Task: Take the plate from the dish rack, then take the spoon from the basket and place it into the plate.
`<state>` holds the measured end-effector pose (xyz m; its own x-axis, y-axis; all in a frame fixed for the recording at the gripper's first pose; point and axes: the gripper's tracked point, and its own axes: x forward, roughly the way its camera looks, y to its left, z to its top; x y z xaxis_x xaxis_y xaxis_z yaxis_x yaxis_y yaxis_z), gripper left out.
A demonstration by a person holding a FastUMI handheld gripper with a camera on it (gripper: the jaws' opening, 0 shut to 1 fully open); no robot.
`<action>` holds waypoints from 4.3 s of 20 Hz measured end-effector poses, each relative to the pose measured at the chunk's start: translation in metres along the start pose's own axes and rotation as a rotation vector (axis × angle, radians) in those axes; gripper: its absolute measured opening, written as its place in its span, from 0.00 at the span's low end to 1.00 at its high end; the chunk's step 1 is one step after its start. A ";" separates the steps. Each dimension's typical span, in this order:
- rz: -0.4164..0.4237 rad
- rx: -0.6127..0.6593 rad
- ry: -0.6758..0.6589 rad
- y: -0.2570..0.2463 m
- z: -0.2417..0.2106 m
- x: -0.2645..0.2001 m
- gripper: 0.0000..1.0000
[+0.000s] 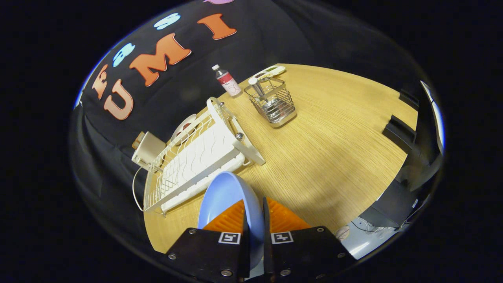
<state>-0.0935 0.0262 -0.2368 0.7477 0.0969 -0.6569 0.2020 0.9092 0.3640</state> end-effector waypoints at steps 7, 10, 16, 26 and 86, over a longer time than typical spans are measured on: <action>-0.063 -0.065 -0.020 -0.011 0.020 0.000 0.41; -0.111 -0.117 -0.046 -0.023 0.038 -0.002 0.70; -0.172 -0.207 -0.125 -0.038 0.089 -0.012 0.99; -0.147 -0.419 -0.329 -0.018 0.190 -0.012 0.99; -0.007 -0.570 -0.332 0.072 0.043 -0.095 0.08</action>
<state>-0.1232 0.0647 -0.1199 0.9212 0.0428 -0.3867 -0.0907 0.9902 -0.1065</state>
